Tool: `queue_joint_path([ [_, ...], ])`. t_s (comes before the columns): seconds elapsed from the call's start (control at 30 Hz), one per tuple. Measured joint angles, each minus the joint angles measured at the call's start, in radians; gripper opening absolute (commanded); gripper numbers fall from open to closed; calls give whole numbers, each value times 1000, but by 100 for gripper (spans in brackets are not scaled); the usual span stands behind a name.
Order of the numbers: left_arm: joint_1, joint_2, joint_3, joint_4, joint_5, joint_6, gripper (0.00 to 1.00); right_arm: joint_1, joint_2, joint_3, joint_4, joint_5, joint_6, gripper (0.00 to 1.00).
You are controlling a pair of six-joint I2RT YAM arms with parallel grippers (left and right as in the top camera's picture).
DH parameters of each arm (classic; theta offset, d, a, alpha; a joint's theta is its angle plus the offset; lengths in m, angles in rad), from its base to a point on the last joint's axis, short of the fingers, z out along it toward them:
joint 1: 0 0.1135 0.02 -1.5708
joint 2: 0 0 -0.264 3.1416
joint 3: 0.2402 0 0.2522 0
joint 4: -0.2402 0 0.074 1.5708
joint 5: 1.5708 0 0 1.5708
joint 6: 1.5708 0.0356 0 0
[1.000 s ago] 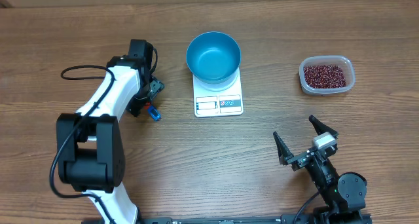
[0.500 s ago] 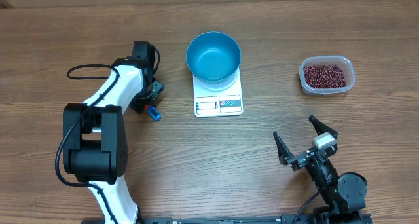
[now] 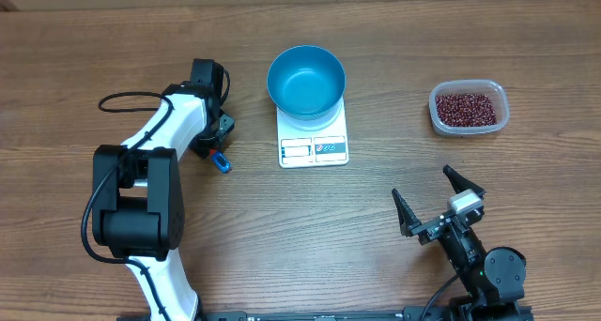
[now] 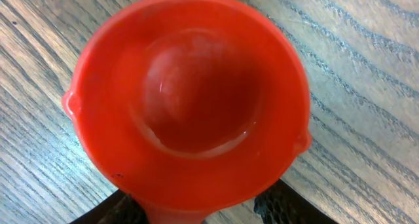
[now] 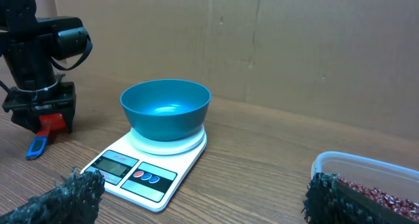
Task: Scoop item into bowl and weigh 150g on scale
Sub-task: 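Lower the left gripper and grasp the red scoop's handle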
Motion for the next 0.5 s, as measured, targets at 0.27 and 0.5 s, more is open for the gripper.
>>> queue_joint_path([
  [0.27, 0, 0, 0, 0, 0, 3, 45, 0, 0, 0, 0, 0, 0, 100],
  [0.5, 0, 0, 0, -2, 1, 3, 37, 0, 0, 0, 0, 0, 0, 100],
])
